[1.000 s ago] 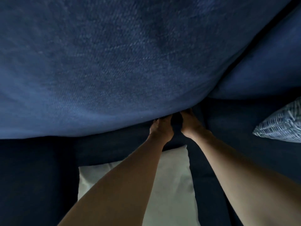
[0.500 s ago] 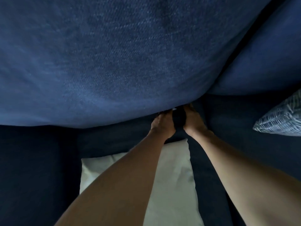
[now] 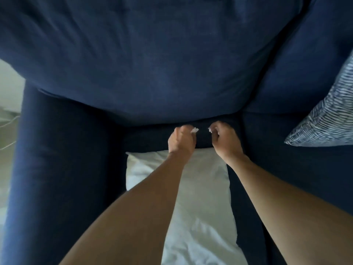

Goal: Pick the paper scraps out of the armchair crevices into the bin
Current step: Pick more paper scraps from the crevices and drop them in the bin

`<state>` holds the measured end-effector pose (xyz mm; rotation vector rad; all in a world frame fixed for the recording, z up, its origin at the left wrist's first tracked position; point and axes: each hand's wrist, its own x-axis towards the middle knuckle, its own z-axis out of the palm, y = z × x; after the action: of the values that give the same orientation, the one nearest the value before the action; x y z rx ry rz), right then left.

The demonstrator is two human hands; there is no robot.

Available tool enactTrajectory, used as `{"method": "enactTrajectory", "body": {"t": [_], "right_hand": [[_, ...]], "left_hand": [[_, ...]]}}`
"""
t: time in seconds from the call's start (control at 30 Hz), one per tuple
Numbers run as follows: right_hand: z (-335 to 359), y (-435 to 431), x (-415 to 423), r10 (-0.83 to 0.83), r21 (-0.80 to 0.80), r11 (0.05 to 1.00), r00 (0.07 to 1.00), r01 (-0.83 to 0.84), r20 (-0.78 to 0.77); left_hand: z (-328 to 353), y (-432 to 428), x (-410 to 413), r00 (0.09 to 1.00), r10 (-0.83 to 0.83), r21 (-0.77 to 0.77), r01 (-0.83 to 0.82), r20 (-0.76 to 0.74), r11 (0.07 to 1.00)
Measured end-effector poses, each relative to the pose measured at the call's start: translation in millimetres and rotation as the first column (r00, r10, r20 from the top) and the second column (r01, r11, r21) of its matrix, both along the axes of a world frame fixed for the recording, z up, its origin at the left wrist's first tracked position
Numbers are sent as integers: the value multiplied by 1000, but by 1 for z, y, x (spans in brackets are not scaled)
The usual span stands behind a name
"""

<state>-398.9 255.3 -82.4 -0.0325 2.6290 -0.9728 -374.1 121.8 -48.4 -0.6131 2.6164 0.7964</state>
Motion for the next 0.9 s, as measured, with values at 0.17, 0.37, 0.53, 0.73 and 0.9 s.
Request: {"method": "enactTrajectory", "body": {"t": [0.17,0.37,0.53,0.73,0.9], "right_hand": [[39,-35,38,49,-52,997,993,-55,-105],[72,-104,84,104,-89,989,981,-120,-161],[80,-179,132,188,-127,970,973,-205,-133],[100,-285,212,302,-133,937,941,-322,-152],[111,-371,274,435,-137,884,894,-446,-106]], "left_hand": [[34,-27,49,990,85,44,-81,-109,996],[54,-91,106,963,192,36,-189,-190,981],[68,-165,170,941,271,45,-268,-201,962],[92,-266,262,874,421,62,-419,-244,906],[96,-343,342,770,583,55,-591,-258,805]]}}
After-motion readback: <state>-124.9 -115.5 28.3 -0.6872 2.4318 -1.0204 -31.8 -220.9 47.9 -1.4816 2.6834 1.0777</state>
